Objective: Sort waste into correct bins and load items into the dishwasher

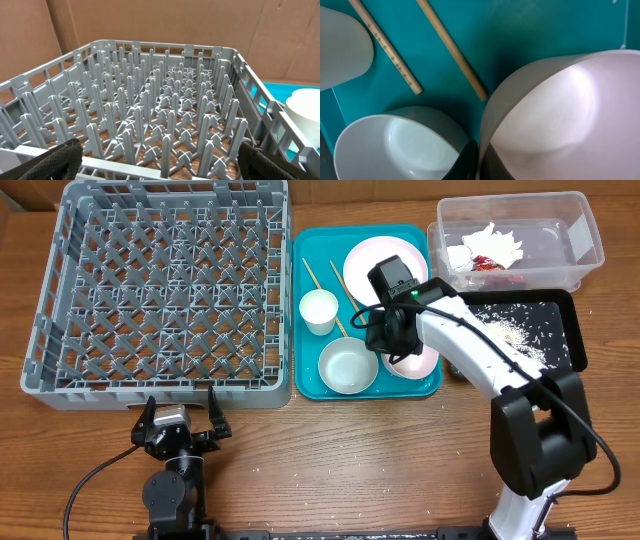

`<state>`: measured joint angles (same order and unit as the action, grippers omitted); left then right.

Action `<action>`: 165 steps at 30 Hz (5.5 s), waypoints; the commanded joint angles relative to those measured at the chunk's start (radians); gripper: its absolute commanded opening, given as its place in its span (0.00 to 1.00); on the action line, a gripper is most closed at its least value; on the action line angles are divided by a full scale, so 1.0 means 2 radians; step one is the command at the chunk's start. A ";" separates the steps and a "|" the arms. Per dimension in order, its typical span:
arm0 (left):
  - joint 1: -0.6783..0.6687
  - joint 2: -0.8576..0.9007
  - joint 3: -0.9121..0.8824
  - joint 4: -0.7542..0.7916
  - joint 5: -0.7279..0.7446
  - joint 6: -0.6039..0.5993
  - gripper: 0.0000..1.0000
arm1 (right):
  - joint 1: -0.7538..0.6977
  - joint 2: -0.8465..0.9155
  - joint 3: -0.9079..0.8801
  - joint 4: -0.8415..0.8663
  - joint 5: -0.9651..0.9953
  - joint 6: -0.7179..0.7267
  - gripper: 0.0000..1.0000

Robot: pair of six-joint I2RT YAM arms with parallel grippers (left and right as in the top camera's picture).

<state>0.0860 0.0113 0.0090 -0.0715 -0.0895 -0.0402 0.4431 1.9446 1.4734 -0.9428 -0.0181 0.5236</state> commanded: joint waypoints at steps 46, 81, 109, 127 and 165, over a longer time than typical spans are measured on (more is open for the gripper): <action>0.003 0.629 0.692 -0.393 0.334 -0.068 1.00 | 0.024 0.100 0.130 0.078 -0.064 0.028 0.42; 0.004 0.887 0.693 -0.285 0.835 -0.114 1.00 | -0.061 -0.010 0.137 0.144 -0.496 -0.013 0.04; 0.003 0.887 0.693 -0.231 0.835 -0.214 0.52 | -0.005 0.039 0.107 0.252 -0.517 0.055 0.04; 0.013 0.850 0.707 -0.154 0.621 -0.247 0.24 | -0.057 0.039 0.107 0.124 -0.387 -0.027 0.70; -0.122 0.967 0.817 -0.603 0.061 -0.103 1.00 | -0.060 0.005 0.119 0.021 -0.214 -0.038 0.93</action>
<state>-0.1577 1.9415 1.5745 -1.2564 0.0624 -0.2646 0.3214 2.0113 1.6917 -0.9016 -0.4225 0.4446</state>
